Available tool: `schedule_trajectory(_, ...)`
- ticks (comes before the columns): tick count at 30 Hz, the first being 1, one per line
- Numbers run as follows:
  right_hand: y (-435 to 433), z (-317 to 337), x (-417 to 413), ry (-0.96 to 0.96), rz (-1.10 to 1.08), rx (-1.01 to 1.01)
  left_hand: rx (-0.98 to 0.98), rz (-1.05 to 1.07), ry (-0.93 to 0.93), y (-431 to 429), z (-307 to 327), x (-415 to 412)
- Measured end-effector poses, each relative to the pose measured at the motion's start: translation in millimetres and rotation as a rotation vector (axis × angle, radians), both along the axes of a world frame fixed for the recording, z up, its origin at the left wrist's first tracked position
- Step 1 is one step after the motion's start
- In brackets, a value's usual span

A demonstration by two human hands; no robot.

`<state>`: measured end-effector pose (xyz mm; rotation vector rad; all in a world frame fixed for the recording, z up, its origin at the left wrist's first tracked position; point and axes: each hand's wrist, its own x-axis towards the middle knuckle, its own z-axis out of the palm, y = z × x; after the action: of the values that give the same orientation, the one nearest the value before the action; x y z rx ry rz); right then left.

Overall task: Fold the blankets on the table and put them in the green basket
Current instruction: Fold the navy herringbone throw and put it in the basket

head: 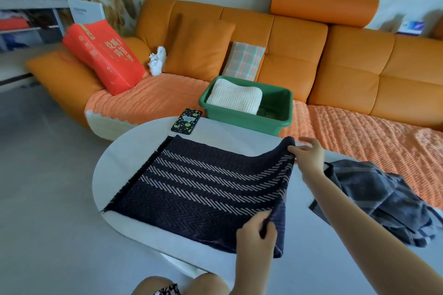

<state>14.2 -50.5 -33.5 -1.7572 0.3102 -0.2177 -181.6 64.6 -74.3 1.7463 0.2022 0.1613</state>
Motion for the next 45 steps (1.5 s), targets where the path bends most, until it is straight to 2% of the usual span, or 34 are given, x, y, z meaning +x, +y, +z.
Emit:
schedule_trajectory(7, 116.6, 1.1, 23.9, 0.009, 0.179, 0.079, -0.094, 0.217, -0.032, 105.3, 14.5, 8.3)
schedule_trajectory(14, 254.8, -28.0, 46.5, 0.042, 0.356, -0.055, -0.204, 0.465, 0.065, 213.3, -5.3, 20.0)
schedule_trajectory(16, 282.4, -42.5, 51.8, 0.038, 0.392, -0.122, -0.122, 0.501, 0.085, 239.1, -15.5, 23.1)
schedule_trajectory(20, 310.0, -70.9, 43.3, 0.049, 0.468, -0.254, 0.228, 0.569, 0.082, 268.4, -44.3, 21.4)
schedule_trajectory(22, 310.2, -79.1, 34.6, 0.033, 0.514, -0.301, 0.329, 0.593, 0.057, 272.3, -57.8, 18.3)
schedule_trajectory(25, 299.4, -82.9, 23.6, -0.042, 0.627, -0.324, 0.480, 0.613, 0.025, 273.5, -70.0, 16.7)
schedule_trajectory(27, 285.1, -84.7, 18.8, -0.151, 0.707, -0.458, 0.656, 0.637, -0.054, 270.4, -71.8, 18.9)
schedule_trajectory(29, 267.5, -89.0, 19.2, -0.262, 0.778, -0.716, 0.788, 0.565, -0.178, 260.6, -63.1, 24.7)
schedule_trajectory(31, 250.5, -92.1, 23.3, -0.270, 0.855, -0.944, 0.870, 0.359, -0.217, 245.6, -55.9, 34.5)
schedule_trajectory(33, 237.7, -96.6, 28.3, -0.200, 0.911, -1.088, 1.005, 0.169, -0.138, 232.3, -63.6, 43.7)
schedule_trajectory(35, 231.7, -104.0, 30.9, -0.149, 0.944, -1.181, 1.099, 0.060, 0.040, 224.9, -76.1, 47.2)
schedule_trajectory(38, 231.3, -114.4, 32.8, -0.154, 0.931, -1.237, 1.173, 0.007, 0.176, 223.9, -90.7, 43.6)
schedule_trajectory(45, 217.0, -106.5, 27.0, -0.171, 0.929, -1.221, 1.193, -0.013, 0.249, 223.2, -83.3, 42.8)
